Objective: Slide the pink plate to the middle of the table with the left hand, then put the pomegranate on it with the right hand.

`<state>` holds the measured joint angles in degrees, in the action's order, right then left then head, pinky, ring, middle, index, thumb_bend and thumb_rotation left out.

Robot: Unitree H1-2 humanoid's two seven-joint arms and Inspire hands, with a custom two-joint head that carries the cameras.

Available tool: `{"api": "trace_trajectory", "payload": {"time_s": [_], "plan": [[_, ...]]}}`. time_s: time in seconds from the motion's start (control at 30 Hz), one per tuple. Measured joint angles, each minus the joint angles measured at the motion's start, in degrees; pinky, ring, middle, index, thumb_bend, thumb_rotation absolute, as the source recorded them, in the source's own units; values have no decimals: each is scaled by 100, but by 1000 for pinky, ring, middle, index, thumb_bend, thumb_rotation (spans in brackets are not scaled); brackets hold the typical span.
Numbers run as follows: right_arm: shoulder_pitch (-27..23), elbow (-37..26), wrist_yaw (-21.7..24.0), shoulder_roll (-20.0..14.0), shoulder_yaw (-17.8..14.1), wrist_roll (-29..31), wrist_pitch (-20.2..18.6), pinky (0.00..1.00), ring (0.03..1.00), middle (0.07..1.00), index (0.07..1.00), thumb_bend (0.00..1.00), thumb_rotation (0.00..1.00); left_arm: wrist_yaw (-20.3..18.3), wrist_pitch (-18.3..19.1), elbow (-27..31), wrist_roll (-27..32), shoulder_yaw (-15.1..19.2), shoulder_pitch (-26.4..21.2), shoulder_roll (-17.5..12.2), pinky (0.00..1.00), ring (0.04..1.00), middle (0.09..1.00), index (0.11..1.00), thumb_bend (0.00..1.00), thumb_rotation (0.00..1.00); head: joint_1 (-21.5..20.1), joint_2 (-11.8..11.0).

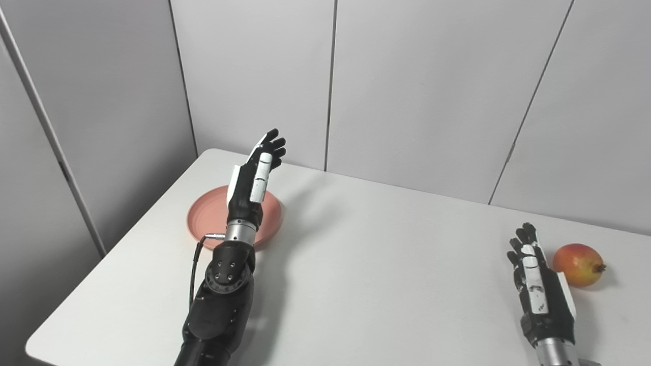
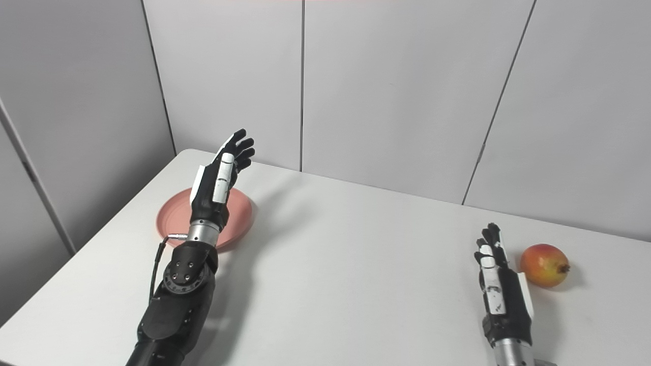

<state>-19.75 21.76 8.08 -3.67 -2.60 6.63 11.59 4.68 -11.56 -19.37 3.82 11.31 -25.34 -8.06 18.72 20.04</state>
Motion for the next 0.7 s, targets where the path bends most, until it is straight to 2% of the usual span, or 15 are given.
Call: {"api": "trace_trajectory", "payload": {"time_s": [0.13,0.3,0.47,0.7], "plan": [[0,-3,-1,0,5,0,0,1000,1000,1000,1000,379,896,-6,87,-17,139,91,-36,-144,940,896,894,873,678,1000,26,9],[7,-11,0,-3,1,11,0,1000,999,1000,1000,388,906,4,145,-40,142,200,-48,-398,903,888,890,877,664,1000,35,18],[9,-18,-1,2,-3,28,0,1000,993,1000,1000,410,882,-11,180,-165,183,270,-50,-614,886,870,871,860,691,1000,26,26],[8,-11,5,-2,8,25,0,1000,1000,1000,1000,378,913,-14,186,-311,285,415,-58,-801,843,861,859,843,694,1000,123,-26]]}}
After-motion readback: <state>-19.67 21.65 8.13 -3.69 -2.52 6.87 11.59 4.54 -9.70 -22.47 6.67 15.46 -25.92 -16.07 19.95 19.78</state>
